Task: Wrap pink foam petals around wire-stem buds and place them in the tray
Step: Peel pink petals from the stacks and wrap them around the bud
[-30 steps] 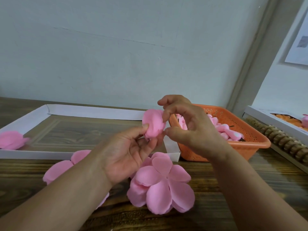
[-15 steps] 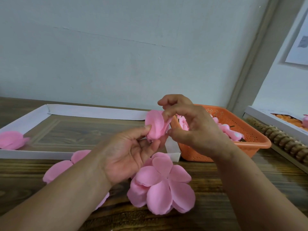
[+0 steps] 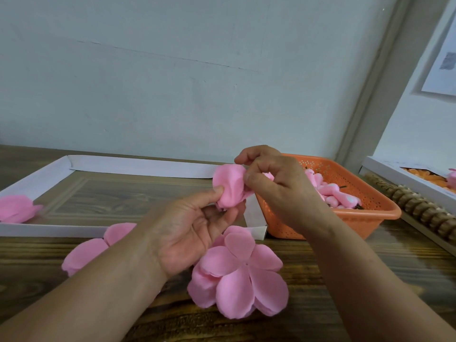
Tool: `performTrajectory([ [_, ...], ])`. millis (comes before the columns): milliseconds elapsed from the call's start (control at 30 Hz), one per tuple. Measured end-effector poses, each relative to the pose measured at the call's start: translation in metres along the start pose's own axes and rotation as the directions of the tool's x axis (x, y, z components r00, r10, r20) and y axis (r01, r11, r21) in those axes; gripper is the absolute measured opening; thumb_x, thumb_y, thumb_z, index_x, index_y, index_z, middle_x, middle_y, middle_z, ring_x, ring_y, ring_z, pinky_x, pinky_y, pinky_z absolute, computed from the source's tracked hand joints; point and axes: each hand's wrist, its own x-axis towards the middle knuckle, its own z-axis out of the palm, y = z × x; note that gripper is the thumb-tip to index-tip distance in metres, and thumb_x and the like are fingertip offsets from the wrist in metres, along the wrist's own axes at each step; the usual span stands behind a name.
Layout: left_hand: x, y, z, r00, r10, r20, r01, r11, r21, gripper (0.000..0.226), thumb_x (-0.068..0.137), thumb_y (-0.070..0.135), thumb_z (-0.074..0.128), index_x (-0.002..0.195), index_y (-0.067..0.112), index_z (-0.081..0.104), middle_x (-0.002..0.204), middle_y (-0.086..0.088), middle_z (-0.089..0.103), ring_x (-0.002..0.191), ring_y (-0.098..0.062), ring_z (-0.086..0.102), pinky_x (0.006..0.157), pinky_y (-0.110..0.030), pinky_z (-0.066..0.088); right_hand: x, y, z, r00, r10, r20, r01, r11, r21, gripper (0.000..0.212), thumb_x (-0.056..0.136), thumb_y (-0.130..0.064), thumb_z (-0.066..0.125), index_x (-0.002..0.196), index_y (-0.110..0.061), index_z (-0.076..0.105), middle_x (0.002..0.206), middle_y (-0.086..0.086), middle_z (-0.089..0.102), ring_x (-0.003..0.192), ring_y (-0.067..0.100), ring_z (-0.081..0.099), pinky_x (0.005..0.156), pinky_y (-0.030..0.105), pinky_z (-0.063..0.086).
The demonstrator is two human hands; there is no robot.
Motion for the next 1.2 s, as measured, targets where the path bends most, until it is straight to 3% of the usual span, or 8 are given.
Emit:
performTrajectory([
  [100,-0.001,0.0,0.001,1.0,0.01,0.012,-0.01,1.0,-0.016,0.039,0.066,0.004,0.061,0.103,-0.009,0.063,0.084,-0.02,0.071,0.07,-0.024,0.072,0.055,-0.024,0.058,0.0,0.001,0.001,0.999,-0.005,-0.043,0.008,0.998,0.066,0.018,0.076,-0.015,0.055,0.059,-0.018,0.06,0.102,-0.005,0.06,0.095,0.003,0.056,0.086,0.025,0.044],
  [233,0.0,0.001,0.0,0.999,0.033,0.006,-0.033,0.999,-0.035,0.04,0.065,0.003,0.062,0.103,-0.01,0.063,0.087,-0.021,0.071,0.072,-0.026,0.072,0.064,-0.028,0.06,0.0,0.002,0.001,0.999,0.02,-0.031,-0.014,0.986,0.169,0.012,0.07,-0.022,0.062,0.062,-0.013,0.062,0.101,-0.004,0.06,0.098,0.011,0.058,0.091,0.044,0.044],
  [467,0.003,-0.001,-0.002,0.993,0.105,-0.051,-0.106,0.994,-0.003,0.04,0.064,0.005,0.063,0.101,-0.01,0.063,0.092,-0.022,0.072,0.076,-0.025,0.072,0.066,-0.028,0.06,0.0,0.004,0.003,0.999,0.016,-0.033,-0.012,0.993,0.12,0.028,0.081,0.003,0.065,0.059,-0.012,0.059,0.097,-0.003,0.059,0.089,0.005,0.056,0.081,0.026,0.044],
  [667,0.004,-0.003,-0.002,0.988,0.144,-0.053,-0.145,0.989,-0.011,0.036,0.063,0.006,0.063,0.096,-0.009,0.064,0.086,-0.02,0.072,0.071,-0.024,0.072,0.061,-0.025,0.059,0.002,0.004,0.01,0.994,0.024,-0.106,-0.017,0.997,0.071,0.032,0.08,0.005,0.061,0.057,-0.016,0.055,0.091,-0.003,0.058,0.084,0.006,0.055,0.073,0.016,0.041],
  [833,0.005,-0.003,-0.003,0.981,0.19,-0.044,-0.189,0.982,0.008,0.035,0.066,0.006,0.061,0.099,-0.005,0.065,0.09,-0.017,0.073,0.076,-0.021,0.073,0.065,-0.025,0.06,0.004,0.011,0.01,0.997,0.045,-0.069,-0.039,0.996,0.086,0.019,0.085,-0.003,0.063,0.066,-0.004,0.062,0.065,0.007,0.053,0.065,0.017,0.048,0.064,0.028,0.04],
  [1033,0.003,-0.006,0.0,0.972,0.234,-0.025,-0.233,0.972,0.03,0.035,0.069,0.005,0.059,0.102,-0.004,0.065,0.094,-0.016,0.074,0.08,-0.018,0.073,0.07,-0.027,0.059,0.004,0.009,0.008,0.993,0.098,-0.066,-0.092,0.992,0.087,0.022,0.084,-0.006,0.065,0.063,-0.011,0.062,0.053,-0.005,0.058,0.051,0.006,0.052,0.054,0.025,0.044],
  [1200,0.001,-0.008,0.0,0.967,0.252,-0.028,-0.25,0.967,0.046,0.04,0.069,0.005,0.06,0.108,-0.003,0.063,0.099,-0.016,0.073,0.084,-0.019,0.073,0.068,-0.025,0.059,0.002,0.005,0.012,0.986,0.106,-0.13,-0.099,0.993,0.056,0.024,0.083,-0.008,0.066,0.061,-0.013,0.06,0.06,0.015,0.06,0.054,0.019,0.049,0.051,0.034,0.042],
])
